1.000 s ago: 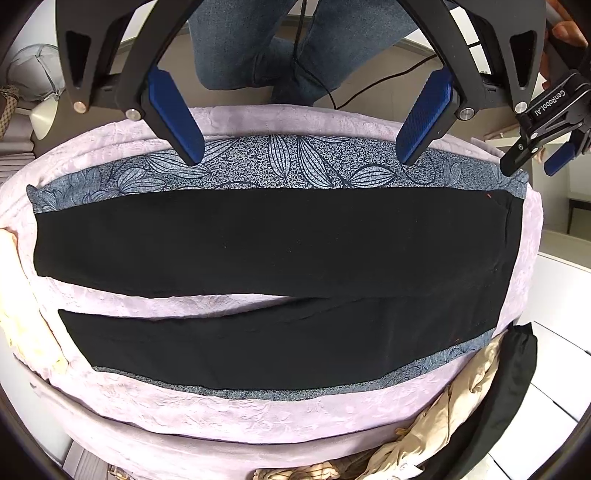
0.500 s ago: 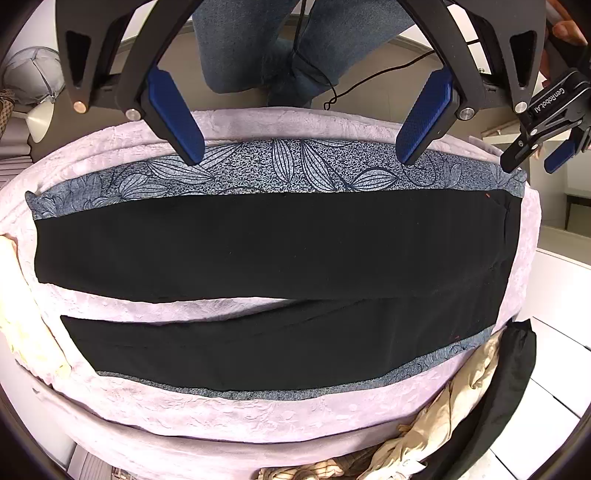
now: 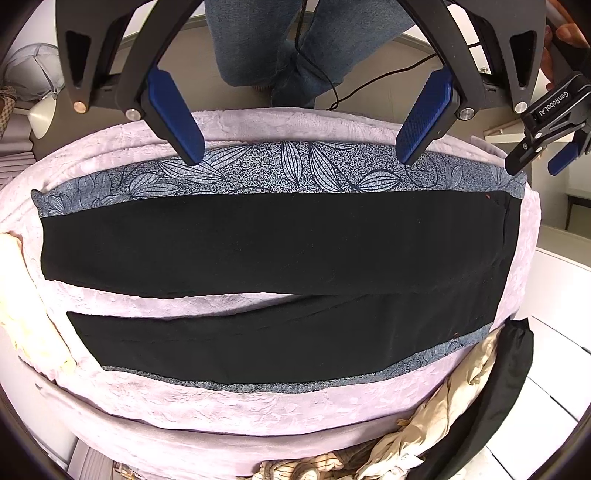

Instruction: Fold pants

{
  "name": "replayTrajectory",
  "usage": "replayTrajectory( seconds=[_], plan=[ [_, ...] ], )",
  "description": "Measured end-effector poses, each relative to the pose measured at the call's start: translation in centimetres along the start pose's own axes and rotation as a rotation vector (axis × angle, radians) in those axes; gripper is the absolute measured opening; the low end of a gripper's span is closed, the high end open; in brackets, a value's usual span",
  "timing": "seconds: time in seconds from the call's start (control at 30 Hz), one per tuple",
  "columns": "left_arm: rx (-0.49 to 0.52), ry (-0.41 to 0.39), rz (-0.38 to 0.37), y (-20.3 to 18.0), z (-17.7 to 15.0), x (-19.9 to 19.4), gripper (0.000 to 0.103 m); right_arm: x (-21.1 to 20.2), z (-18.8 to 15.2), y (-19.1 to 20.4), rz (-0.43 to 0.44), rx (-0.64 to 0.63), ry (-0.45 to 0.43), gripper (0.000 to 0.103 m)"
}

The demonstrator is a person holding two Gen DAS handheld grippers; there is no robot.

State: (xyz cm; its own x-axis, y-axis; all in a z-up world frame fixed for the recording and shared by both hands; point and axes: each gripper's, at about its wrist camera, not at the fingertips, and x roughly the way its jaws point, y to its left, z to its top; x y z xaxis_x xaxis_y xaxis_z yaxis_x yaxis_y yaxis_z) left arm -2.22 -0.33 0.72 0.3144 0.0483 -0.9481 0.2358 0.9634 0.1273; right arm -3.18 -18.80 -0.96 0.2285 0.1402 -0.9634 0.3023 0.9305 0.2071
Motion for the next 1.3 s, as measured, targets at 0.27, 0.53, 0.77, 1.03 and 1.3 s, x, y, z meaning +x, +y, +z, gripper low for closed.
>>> replayTrajectory(
  seconds=[0.27,0.53,0.77,1.03,1.3],
  plan=[
    [-0.009,-0.017,0.028,-0.1,-0.6,-0.3,0.103,-0.9,-0.5,-0.6,0.011,-0.02,-0.005,0.103],
    [0.015,-0.021,0.041,-0.7,-1.9,-0.6,0.103,-2.4,-1.5,-1.6,0.017,-0.042,-0.012,0.103],
    [0.009,-0.038,0.019,-0.8,-3.1,-1.7,0.103,-4.1,-2.7,-1.9,0.01,-0.05,-0.041,0.103],
    [0.036,-0.035,0.036,-0.5,-4.5,-2.5,0.103,-4.9,-3.9,-2.1,0.028,-0.023,-0.053,0.103],
    [0.049,-0.012,0.045,0.7,-3.6,-1.7,0.103,-4.0,-3.6,-1.6,0.027,-0.005,-0.047,0.103]
  ],
)
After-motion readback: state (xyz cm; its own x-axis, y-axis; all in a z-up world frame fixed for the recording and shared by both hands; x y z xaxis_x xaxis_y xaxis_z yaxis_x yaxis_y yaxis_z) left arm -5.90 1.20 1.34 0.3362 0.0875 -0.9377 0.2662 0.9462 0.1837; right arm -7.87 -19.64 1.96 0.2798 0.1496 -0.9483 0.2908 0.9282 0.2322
